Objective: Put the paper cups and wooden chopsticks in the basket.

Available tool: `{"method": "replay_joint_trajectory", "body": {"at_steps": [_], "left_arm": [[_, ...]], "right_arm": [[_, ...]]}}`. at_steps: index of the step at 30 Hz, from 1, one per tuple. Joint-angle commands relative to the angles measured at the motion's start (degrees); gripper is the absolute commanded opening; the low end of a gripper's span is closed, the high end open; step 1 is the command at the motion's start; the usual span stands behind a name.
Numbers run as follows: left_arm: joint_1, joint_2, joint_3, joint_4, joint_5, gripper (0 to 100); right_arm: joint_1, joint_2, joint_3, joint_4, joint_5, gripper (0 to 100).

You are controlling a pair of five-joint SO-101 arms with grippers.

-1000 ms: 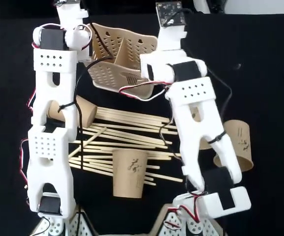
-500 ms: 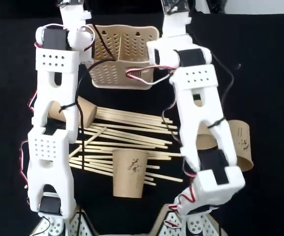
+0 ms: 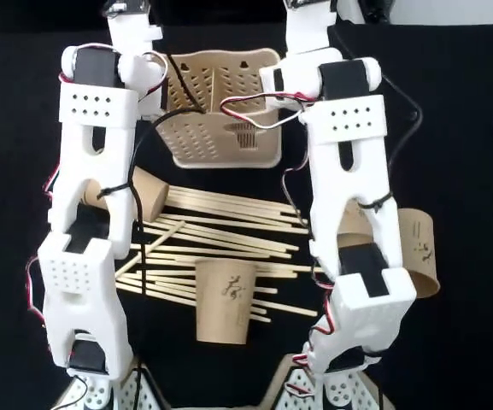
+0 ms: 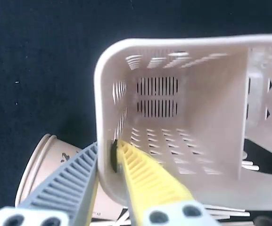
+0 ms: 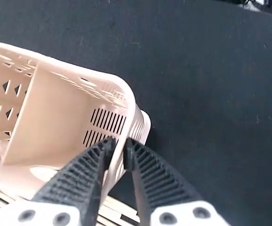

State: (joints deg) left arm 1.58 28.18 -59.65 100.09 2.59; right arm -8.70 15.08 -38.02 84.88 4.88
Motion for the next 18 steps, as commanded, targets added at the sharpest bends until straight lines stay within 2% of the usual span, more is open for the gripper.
{"method": "replay_joint_trajectory", "body": {"at_steps": [1, 6, 13, 18], "left_arm": [[-0.04, -5.54, 3.03, 0.79, -1.93, 3], [-0.22, -9.58, 8.4, 0.79, -3.25, 3], [-0.4, -10.9, 7.87, -0.88, -3.43, 4], [-0.48, -6.07, 7.34, -1.05, -3.16, 21]], "right_arm": [[-0.09, -1.19, -4.18, 3.78, 0.53, 1.1], [-2.2, -2.33, -4.18, 7.47, 0.53, 1.1], [-1.93, -2.51, -4.0, 7.21, -1.23, 1.1], [-1.85, 0.57, -4.0, 5.36, -1.05, 1.3]]}}
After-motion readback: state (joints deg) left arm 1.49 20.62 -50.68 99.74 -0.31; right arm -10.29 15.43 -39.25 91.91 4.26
